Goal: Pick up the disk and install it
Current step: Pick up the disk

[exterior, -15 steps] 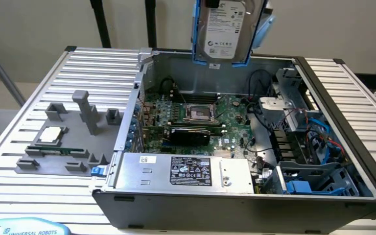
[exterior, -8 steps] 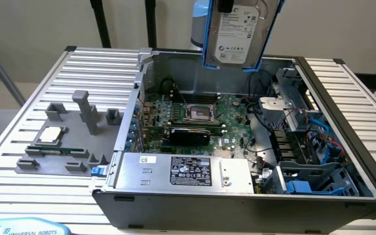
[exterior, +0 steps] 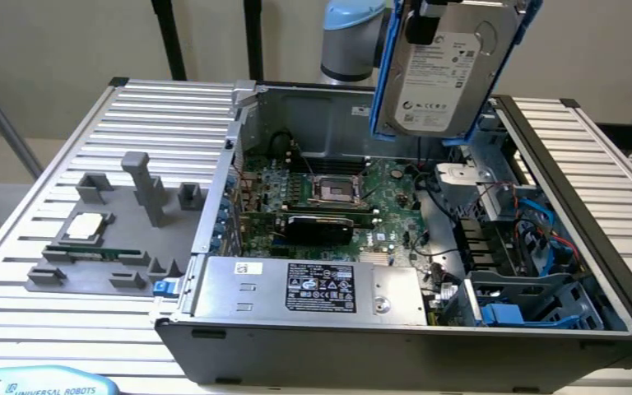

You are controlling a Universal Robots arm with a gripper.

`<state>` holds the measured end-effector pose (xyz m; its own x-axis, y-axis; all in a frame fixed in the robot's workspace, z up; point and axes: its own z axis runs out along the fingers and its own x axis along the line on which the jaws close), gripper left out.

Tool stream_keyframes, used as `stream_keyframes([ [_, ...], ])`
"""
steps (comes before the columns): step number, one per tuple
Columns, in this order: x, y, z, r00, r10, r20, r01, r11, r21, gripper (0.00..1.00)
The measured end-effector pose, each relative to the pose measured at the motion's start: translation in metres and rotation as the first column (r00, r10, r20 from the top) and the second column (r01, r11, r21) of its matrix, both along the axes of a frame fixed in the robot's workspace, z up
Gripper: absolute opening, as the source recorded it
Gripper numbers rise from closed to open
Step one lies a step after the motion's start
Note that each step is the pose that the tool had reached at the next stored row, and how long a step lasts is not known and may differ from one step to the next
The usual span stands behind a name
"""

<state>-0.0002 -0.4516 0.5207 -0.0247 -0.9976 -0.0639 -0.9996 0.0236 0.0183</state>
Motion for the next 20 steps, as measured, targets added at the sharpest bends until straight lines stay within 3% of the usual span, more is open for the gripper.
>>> stream_keyframes([
  [20, 0.018, -0.0751, -0.0011, 1.0, 0.0, 0.0, 0.0, 1.0, -0.0027, 0.33],
])
